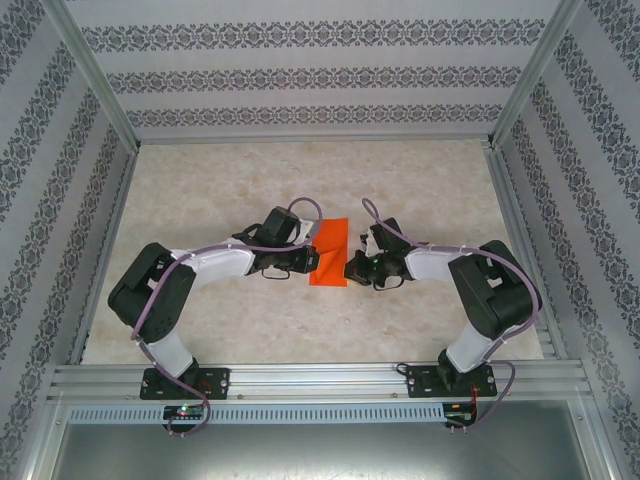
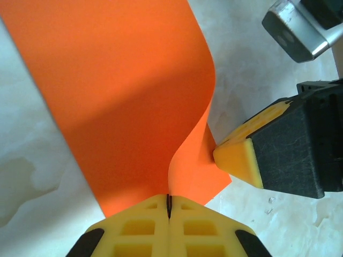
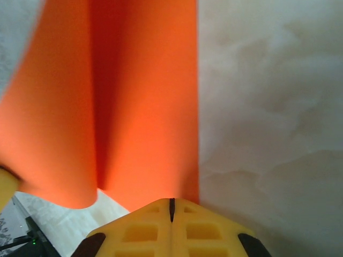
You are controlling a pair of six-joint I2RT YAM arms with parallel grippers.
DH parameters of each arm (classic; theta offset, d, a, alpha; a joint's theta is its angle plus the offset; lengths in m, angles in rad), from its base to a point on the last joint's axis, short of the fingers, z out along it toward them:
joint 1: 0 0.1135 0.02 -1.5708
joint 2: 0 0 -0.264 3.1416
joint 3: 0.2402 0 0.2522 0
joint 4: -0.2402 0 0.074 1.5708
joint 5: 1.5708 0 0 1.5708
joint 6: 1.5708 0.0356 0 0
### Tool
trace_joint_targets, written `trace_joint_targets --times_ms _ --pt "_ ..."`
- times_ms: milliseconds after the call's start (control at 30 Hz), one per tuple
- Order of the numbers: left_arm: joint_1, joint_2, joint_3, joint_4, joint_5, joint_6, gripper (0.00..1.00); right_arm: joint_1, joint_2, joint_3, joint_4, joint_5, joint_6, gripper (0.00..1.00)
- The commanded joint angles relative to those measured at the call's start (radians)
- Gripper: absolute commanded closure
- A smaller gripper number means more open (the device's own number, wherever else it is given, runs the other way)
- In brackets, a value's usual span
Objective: Fold a paper plane with a square sheet of paper (fold left side to right side)
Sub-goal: Fold the triangle a second time at the center of the table.
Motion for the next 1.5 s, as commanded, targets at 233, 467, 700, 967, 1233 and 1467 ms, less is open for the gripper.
trace_joint_targets --times_ms 233,467,700,967,1233,1467 --pt "0.027 0.084 0.119 -0.151 0.027 0.142 0.96 0.018 0.064 0.086 -0.196 0.085 -0.094 1.0" --pt "0.047 0.126 0.177 -0.221 0.003 0.208 0.97 0.019 0.067 0.102 -0.248 0.112 -0.121 1.0" --pt "0.056 0.184 0.231 -0.276 0.003 0.264 0.97 0.019 0.066 0.113 -0.264 0.113 -0.133 1.0" --pt "0.064 0.215 0.244 -0.261 -0.02 0.269 0.97 0.02 0.069 0.117 -0.27 0.109 -0.138 1.0" --pt "0.071 0.23 0.251 -0.249 -0.017 0.266 0.97 0.02 0.068 0.119 -0.279 0.112 -0.147 1.0" --pt "0.076 0.23 0.258 -0.236 -0.014 0.263 0.98 0.021 0.068 0.119 -0.279 0.112 -0.146 1.0"
